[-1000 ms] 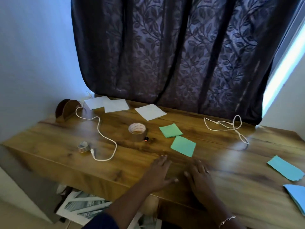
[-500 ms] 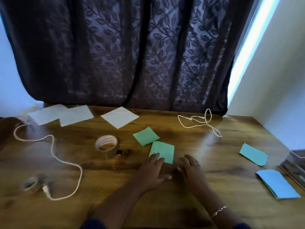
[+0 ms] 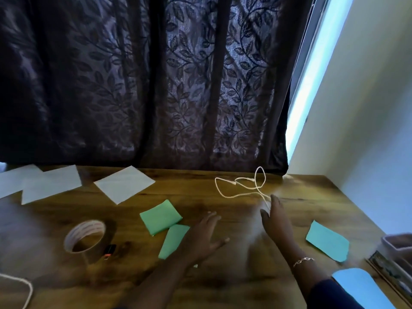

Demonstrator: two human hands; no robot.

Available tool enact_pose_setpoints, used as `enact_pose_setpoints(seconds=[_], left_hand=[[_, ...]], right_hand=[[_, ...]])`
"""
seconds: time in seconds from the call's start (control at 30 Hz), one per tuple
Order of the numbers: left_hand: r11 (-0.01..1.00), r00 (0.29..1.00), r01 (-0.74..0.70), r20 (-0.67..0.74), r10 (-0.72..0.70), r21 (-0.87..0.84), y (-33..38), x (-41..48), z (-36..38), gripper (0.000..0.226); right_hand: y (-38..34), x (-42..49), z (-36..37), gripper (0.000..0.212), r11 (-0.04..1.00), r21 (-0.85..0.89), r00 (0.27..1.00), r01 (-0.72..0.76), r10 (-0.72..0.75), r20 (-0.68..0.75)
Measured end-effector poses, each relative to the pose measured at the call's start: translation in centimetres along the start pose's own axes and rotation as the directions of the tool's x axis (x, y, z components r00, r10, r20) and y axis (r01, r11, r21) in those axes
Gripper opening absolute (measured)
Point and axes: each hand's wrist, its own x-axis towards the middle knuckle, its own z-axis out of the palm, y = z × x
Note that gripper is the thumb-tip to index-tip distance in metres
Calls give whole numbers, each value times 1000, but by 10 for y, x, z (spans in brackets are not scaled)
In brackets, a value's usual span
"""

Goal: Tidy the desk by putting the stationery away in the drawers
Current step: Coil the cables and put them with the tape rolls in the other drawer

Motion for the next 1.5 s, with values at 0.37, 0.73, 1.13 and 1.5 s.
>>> enact_pose_setpoints(seconds=[0.37, 0.73, 1.13, 1.5], left_hand=[[675, 941, 267, 36, -336, -688, 27, 47, 5, 34], [-365, 784, 111, 307, -539, -924, 21, 78, -24, 23], [-160, 938, 19, 73, -340, -987, 56, 59, -71, 32], [-49, 998, -55, -53, -37, -997, 79, 23, -114, 30]], right_hand=[[2, 39, 16, 14, 957, 253, 976, -139, 89, 201], [2, -41, 25, 17, 853, 514, 922, 91, -267, 280], [-34, 15, -49, 45, 656, 754, 902, 33, -345, 260], [-104, 13, -105, 39, 237, 878, 796, -416, -372, 477]])
